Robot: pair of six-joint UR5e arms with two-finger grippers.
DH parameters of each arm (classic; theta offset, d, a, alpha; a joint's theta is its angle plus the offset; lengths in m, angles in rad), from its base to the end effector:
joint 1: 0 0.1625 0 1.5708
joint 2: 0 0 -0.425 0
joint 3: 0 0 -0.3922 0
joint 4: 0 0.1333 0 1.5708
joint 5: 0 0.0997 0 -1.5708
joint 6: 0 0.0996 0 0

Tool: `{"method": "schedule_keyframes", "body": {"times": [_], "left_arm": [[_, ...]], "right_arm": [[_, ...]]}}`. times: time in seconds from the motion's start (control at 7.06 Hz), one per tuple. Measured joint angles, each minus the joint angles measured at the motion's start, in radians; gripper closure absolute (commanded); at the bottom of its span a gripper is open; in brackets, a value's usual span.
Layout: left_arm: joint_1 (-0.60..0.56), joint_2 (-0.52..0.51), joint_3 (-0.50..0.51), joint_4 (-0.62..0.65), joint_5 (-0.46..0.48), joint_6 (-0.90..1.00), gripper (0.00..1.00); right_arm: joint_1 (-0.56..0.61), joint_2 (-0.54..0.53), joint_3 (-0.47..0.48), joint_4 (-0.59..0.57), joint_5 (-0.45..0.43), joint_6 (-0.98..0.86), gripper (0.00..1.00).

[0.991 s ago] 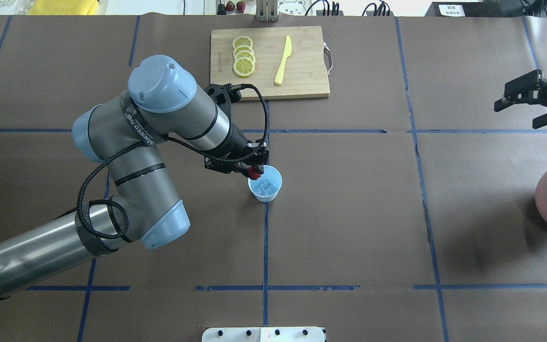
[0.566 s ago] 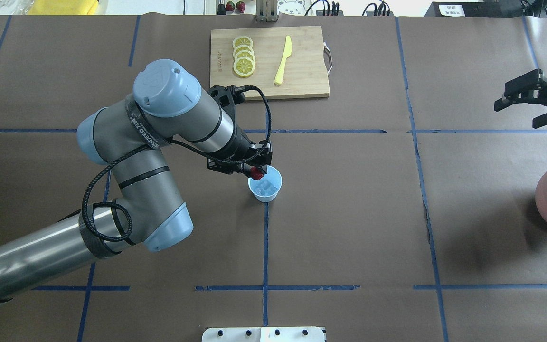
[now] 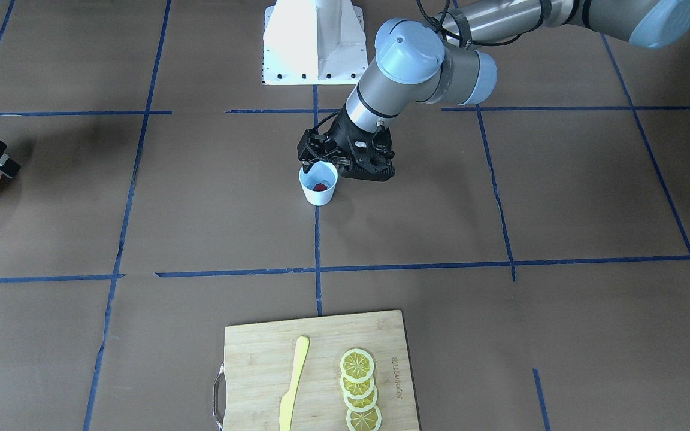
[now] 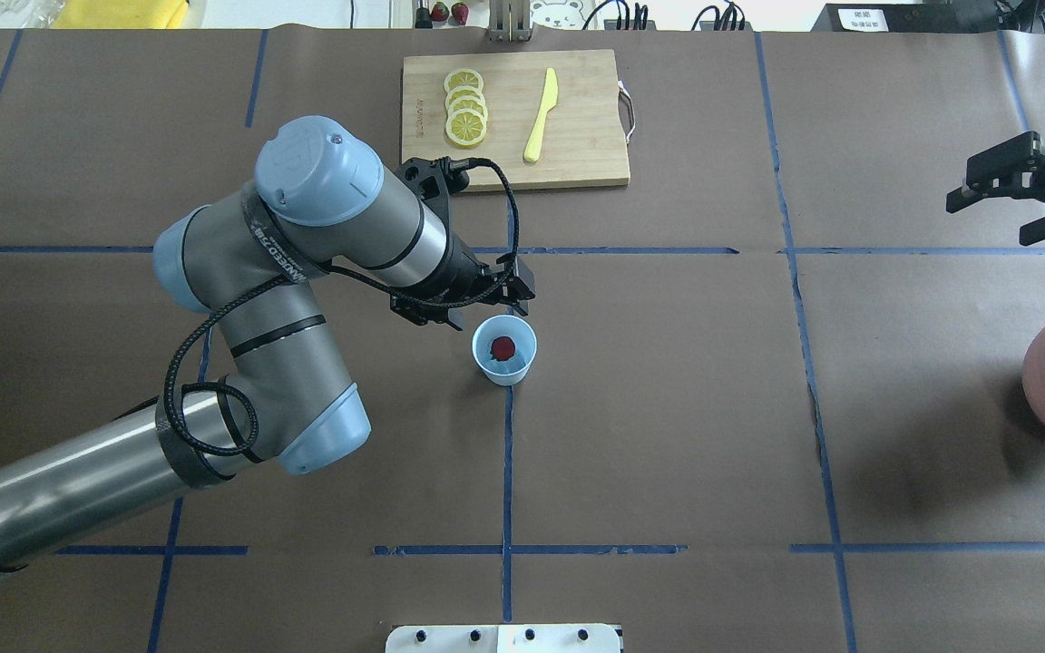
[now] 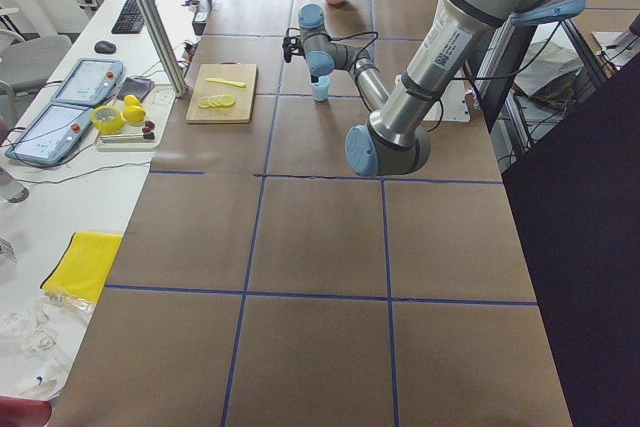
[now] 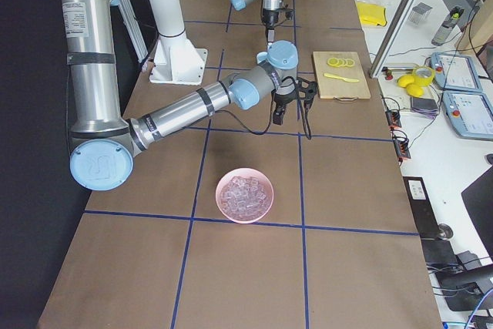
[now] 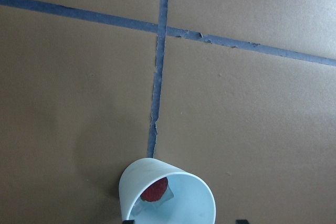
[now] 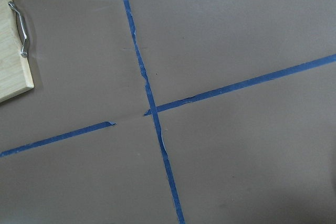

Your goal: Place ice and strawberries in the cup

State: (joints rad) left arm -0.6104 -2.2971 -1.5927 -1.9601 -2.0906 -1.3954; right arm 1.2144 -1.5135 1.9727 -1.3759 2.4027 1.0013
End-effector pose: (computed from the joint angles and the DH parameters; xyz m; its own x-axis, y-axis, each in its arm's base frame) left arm 0.5174 -0.4642 0.1592 0.3611 -0.0678 -0.9301 0.0661 0.9967 -0.0470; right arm -0.1171 -0.4855 0.4055 0.4889 0.2724 0.8287 -0.2501 0.9539 -0.1660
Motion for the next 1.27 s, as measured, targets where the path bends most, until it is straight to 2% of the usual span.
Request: {"method": "schedule_keyframes", "body": {"times": [0.14,0.28,0.57,0.85,1.13,1.27], "left_arm": [[-0.039,0.027,-0.047,0.010,-0.013,0.006,0.17],[-0.110,0.102,-0.113,0.023,-0.050,0.058,0.17],[-0.332,0.311,-0.199,0.032,-0.215,0.369,0.18],[-0.568,0.462,-0.172,0.062,-0.341,0.775,0.18],[-0.771,0.525,-0.092,0.244,-0.366,1.264,0.18],[-0.846,0.534,-0.053,0.352,-0.364,1.433,0.18]], "right_arm": [[0.017,-0.001,-0.001,-0.005,0.006,-0.018,0.00],[0.042,-0.003,-0.003,-0.034,0.009,-0.082,0.00],[0.121,-0.005,-0.010,-0.175,0.008,-0.324,0.00],[0.239,-0.011,-0.074,-0.314,0.000,-0.663,0.00],[0.348,-0.011,-0.223,-0.359,-0.014,-0.981,0.00],[0.377,-0.010,-0.267,-0.364,-0.054,-1.079,0.00]]}}
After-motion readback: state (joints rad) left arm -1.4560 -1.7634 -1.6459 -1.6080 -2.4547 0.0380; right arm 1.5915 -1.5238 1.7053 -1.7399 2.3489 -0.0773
